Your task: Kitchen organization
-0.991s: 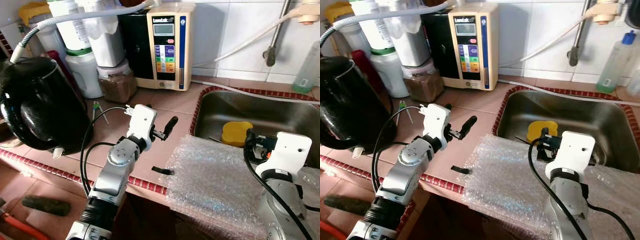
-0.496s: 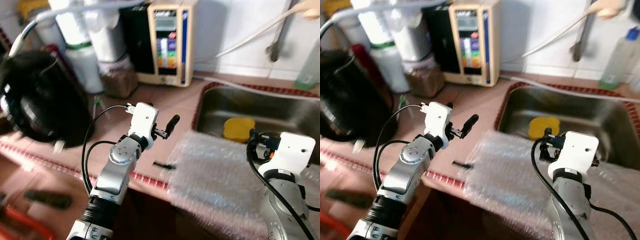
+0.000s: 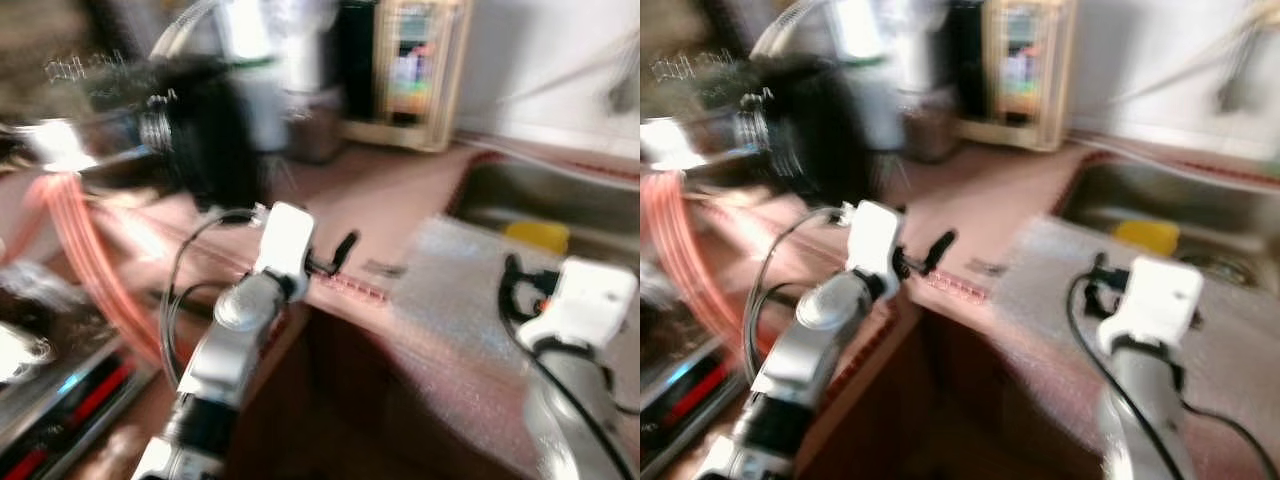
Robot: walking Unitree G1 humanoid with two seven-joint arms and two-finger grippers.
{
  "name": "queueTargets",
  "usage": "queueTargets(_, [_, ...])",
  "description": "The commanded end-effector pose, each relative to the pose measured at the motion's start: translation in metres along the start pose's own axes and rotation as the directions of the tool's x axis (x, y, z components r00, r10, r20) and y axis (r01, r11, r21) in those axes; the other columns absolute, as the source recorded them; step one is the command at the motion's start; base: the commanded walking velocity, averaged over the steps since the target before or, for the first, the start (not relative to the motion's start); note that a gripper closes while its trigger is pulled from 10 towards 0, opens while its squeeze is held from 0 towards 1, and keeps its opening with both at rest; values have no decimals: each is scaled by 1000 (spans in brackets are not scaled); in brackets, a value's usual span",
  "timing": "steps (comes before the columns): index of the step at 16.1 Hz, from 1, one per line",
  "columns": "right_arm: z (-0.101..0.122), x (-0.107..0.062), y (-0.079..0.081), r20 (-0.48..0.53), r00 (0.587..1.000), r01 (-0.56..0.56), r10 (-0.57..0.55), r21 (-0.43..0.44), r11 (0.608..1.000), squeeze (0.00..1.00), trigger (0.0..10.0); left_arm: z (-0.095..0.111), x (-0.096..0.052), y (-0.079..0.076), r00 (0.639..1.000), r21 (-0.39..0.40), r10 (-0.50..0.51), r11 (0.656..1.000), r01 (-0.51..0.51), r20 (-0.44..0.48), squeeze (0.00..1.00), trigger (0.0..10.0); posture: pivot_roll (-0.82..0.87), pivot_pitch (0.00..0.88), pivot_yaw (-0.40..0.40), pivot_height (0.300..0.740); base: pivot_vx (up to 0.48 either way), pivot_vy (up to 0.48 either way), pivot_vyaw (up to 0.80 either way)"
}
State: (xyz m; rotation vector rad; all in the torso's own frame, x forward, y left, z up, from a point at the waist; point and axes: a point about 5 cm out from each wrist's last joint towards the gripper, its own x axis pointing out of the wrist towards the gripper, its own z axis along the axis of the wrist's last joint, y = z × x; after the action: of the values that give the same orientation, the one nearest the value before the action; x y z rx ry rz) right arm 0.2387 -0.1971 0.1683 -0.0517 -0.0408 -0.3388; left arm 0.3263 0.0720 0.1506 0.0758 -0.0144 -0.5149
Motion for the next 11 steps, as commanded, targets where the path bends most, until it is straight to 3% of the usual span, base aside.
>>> queueTargets(1, [0, -1, -2, -3, 1000, 6, -6, 0, 1000, 0, 10000, 9, 4, -2, 1000, 14, -7, 1000, 6, 20, 0, 10000, -60, 0, 108, 740, 0, 0, 0])
queueTargets(11, [-1, 3, -1, 2, 1000, -11, 11, -20, 1000, 0, 10000, 8, 4, -1, 999, -9, -18, 1000, 18, 40, 0, 10000, -57, 0, 92, 740, 0, 0, 0])
